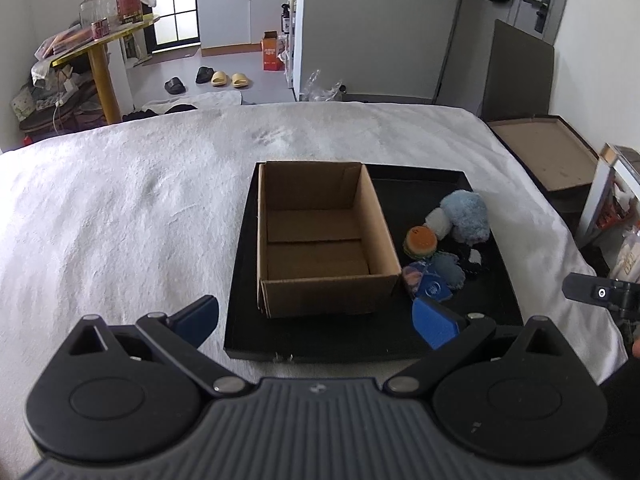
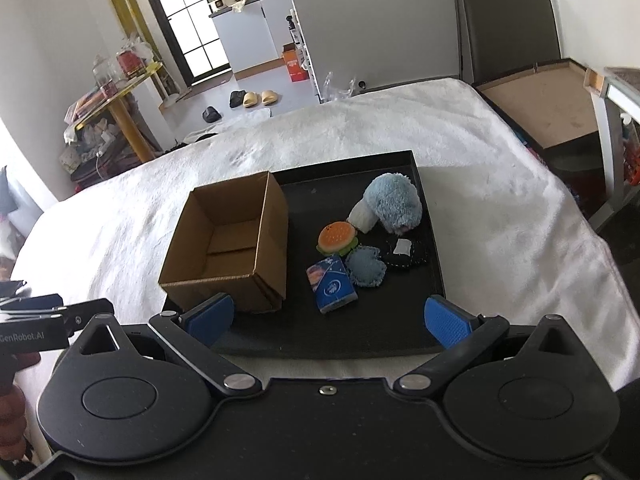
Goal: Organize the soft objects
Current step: 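Close the left tool on the box wall while the right tool reaches toward the denim pad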
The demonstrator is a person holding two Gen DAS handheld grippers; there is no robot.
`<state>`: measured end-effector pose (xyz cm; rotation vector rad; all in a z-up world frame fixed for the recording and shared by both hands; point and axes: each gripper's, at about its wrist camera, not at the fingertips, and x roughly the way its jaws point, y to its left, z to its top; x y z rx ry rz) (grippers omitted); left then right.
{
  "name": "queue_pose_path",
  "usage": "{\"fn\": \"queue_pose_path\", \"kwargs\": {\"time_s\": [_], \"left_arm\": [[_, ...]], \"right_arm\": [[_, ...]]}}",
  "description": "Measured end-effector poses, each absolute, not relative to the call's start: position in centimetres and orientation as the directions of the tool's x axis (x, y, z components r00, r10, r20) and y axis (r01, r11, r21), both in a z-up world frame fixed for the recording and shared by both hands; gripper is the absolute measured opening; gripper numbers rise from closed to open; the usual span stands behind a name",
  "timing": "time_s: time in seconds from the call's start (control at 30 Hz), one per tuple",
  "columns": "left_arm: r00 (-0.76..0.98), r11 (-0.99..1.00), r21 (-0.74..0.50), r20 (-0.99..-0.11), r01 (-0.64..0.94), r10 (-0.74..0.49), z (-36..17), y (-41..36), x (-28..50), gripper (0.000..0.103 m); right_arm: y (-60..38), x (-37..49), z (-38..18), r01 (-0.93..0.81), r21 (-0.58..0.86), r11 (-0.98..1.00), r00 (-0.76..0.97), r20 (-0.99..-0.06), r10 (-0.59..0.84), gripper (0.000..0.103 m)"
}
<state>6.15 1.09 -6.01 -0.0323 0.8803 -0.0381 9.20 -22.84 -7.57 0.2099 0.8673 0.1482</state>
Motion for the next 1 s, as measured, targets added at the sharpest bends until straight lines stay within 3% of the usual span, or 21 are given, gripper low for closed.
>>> {"fn": "queue_pose_path", "kwargs": {"time_s": [0.23,0.63,0.83,1.0], "left_arm": [[0.652,0.997,-0.072,-0.756,-0.010,-0.048,-6.7,1.9,8.1,0.102],[0.661,0.993,-0.073,-0.750,-0.097,0.010,-7.7,3.8,10.9,0.100],[0.621,0.988,-0.067,-0.783,-0.139,0.034,-8.5,4.6,12.9,0.094],[0.600,0.984,-0.072,-0.799,-0.162,0.040,-9.9,4.8,14.3,0.082]], "right_arm": [[-23.8,11.4,-8.8,-0.013,0.269,0.963,0.649,-0.730,0.213,0.090],[-24.7,15.1,-11.4,-0.016,0.315,0.949,0.633,-0.731,0.254,0.082],[-25.5,17.2,-11.9,-0.016,0.298,0.954,0.611,-0.753,0.245,0.079],[-26.2,18.8,-13.5,-0.015,0.297,0.955,0.587,-0.770,0.249,0.067]]}}
